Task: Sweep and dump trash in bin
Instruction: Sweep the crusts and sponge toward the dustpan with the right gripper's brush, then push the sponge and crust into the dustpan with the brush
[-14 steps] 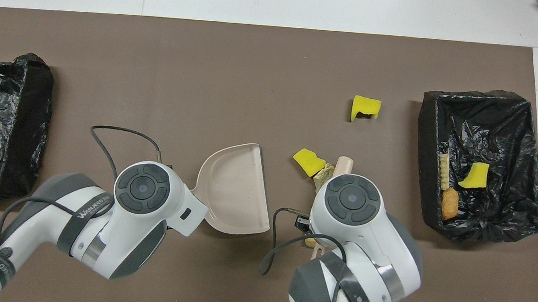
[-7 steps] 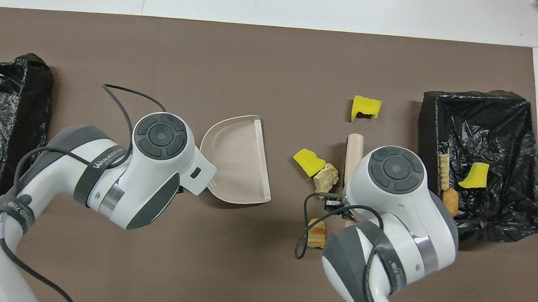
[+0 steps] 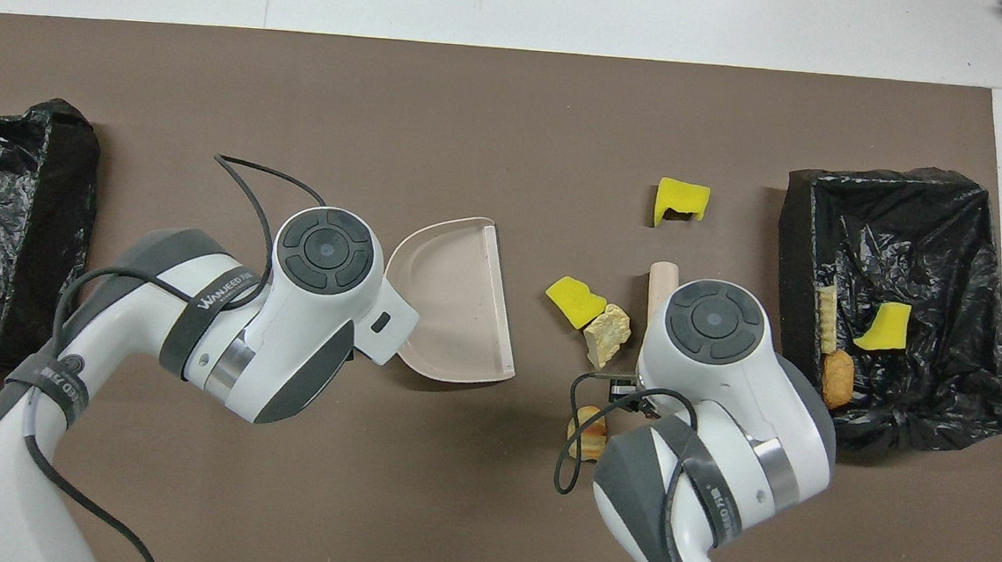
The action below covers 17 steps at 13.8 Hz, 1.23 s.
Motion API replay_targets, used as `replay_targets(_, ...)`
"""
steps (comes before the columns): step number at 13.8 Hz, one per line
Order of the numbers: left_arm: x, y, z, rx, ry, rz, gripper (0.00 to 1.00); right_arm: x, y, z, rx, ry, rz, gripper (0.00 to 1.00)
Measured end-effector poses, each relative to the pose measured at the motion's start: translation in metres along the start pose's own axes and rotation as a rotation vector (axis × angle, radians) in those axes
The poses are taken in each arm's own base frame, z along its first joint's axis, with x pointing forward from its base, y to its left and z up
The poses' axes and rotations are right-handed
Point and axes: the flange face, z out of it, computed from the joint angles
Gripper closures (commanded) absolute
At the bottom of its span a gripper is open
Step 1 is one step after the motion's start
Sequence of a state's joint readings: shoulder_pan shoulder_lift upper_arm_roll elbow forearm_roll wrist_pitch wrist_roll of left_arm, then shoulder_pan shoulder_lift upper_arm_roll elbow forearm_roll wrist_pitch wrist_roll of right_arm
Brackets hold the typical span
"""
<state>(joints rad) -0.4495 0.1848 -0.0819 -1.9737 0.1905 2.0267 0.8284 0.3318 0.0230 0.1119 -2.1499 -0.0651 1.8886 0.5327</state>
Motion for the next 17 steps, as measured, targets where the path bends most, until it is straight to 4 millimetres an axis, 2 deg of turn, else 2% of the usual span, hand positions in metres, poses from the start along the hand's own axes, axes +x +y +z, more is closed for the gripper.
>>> replay_targets(5, 0.003, 0.004, 0.002, -0.004, -0.004, 0.007, 1.0, -0.03, -0.06, -0.008, 0.021, 0.077, -0.088, 1.0)
replay_targets(8, 0.008, 0.011, 0.005, -0.005, -0.006, 0.022, 1.0, -0.044, -0.083, -0.012, 0.077, 0.067, -0.1, 1.0)
replay_targets(12, 0.005, 0.018, 0.008, 0.031, 0.018, 0.045, 1.0, -0.074, -0.125, -0.033, 0.131, 0.084, -0.118, 1.0)
replay_targets(14, 0.005, 0.018, 0.008, 0.041, 0.027, 0.071, 1.0, -0.086, -0.137, -0.039, 0.135, 0.094, -0.136, 1.0)
replay_targets(17, 0.005, 0.018, 0.009, 0.048, 0.033, 0.088, 1.0, -0.092, -0.14, -0.051, 0.15, 0.091, -0.14, 1.0)
